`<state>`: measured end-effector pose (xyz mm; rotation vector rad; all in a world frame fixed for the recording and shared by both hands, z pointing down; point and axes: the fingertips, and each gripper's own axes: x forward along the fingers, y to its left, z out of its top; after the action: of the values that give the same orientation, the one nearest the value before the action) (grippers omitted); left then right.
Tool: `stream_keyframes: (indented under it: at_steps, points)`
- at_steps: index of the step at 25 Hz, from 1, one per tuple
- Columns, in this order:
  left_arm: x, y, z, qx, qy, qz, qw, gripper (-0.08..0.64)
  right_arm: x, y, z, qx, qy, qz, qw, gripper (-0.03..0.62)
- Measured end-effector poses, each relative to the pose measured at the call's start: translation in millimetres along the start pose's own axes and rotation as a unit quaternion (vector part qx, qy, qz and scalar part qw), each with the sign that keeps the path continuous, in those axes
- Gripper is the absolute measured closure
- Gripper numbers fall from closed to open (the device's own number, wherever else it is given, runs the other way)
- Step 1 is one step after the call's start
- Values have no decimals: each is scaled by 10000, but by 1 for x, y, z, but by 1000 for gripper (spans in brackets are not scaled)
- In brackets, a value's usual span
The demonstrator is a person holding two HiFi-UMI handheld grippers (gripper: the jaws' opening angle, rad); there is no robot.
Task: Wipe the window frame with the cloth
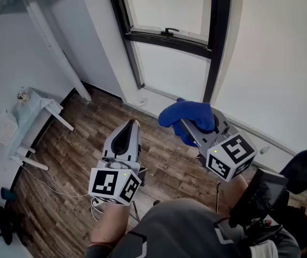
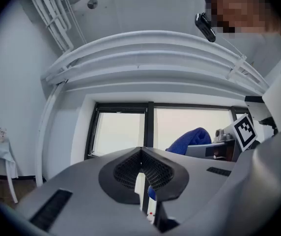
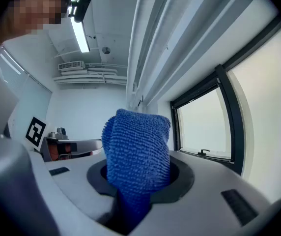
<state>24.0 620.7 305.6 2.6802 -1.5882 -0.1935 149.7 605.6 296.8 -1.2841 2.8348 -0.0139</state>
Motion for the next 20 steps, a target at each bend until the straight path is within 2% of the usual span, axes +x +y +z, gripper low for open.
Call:
stream_keyframes:
  at_steps: [16,20]
  points:
    - [-1,6,-5,20,73,47,10000,552,9,1,0,8,-32,53,10000,465]
    - [0,19,-3,-13,88,67,9999,552,19,5,4,-1,-63,54,10000,465]
